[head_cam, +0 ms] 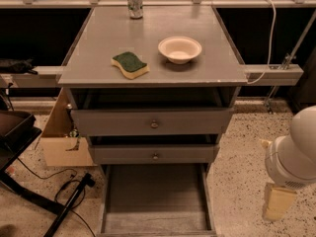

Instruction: Close bottom drawer

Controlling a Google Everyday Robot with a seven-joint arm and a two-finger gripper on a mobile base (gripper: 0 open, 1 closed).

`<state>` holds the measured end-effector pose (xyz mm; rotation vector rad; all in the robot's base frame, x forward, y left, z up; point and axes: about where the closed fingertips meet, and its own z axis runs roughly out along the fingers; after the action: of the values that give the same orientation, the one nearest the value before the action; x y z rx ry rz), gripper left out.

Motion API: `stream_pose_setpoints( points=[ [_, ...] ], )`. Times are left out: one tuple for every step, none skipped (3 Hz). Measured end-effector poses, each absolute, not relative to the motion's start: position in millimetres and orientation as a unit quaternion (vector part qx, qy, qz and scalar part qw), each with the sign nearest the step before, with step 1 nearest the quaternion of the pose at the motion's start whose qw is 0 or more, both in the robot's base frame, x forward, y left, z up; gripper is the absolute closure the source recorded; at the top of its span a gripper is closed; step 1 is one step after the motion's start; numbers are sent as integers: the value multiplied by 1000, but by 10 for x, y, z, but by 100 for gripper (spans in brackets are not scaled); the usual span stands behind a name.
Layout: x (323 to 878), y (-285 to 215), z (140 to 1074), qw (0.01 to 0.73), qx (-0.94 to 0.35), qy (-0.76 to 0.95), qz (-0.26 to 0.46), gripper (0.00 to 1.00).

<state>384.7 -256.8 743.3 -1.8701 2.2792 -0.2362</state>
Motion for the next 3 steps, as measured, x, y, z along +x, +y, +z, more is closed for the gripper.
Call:
stream_pose_setpoints(
  points=[
    [3864,-2489,7335,92,-641,759,-73,0],
    [3644,-2363,6683,95,-642,760,-20,0],
    [3293,-2243,5491,87,-638,765,26,0]
  ],
)
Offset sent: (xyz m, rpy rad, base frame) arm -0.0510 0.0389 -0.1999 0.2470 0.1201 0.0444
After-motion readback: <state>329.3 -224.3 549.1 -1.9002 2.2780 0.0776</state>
